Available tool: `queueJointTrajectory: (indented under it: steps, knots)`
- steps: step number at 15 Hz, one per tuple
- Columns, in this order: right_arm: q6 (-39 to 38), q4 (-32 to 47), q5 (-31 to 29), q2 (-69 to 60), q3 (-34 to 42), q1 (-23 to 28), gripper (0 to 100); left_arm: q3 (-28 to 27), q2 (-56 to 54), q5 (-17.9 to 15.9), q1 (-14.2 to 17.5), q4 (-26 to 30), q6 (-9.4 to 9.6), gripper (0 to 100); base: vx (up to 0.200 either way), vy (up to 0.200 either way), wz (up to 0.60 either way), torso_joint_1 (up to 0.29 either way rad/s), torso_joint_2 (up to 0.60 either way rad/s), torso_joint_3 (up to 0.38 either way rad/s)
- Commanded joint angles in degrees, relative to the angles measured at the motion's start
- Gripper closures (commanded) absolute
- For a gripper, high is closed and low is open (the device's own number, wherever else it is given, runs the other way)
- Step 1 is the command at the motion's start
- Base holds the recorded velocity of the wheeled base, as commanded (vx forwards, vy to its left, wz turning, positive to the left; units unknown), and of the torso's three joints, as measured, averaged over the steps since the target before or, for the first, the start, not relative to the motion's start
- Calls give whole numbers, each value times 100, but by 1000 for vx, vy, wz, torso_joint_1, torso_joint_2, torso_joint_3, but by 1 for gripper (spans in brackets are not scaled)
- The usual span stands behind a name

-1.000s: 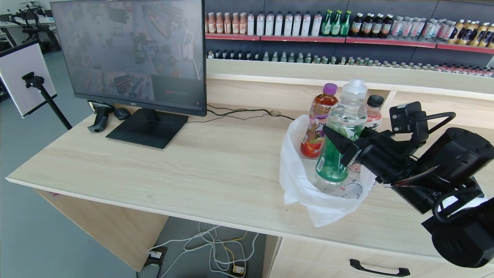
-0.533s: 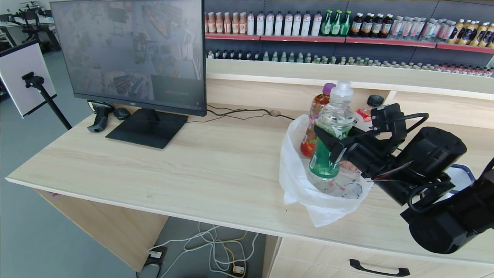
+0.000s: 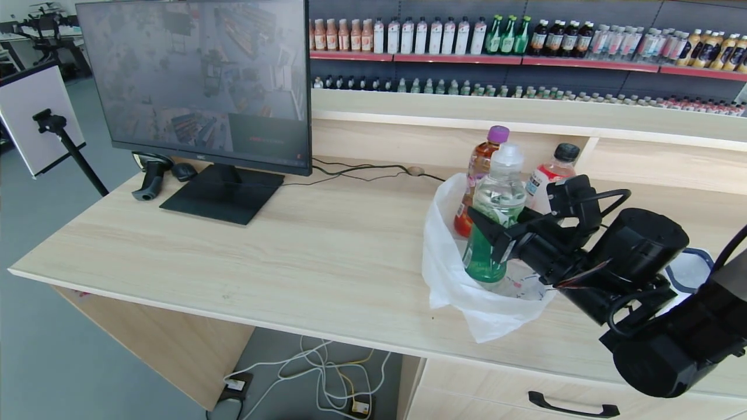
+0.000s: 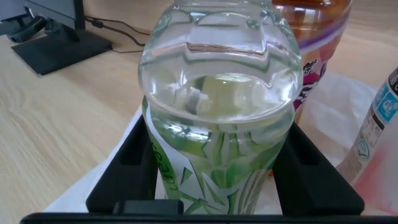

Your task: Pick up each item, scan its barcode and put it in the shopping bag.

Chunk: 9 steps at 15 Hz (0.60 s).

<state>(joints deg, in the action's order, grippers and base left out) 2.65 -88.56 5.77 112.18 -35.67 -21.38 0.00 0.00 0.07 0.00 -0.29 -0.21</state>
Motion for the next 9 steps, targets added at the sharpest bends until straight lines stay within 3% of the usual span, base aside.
queueJointTrajectory:
  steps: [1, 9]
  knots:
    - [-18, 15, 3, 15, 130, -6, 100, 0, 0, 1, 0, 3, -6, 0, 0, 0, 0, 0, 0, 0]
    - [-168, -56, 3, -21, 473, -6, 100, 0, 0, 1, 0, -6, 3, 0, 0, 0, 0, 0, 0, 0]
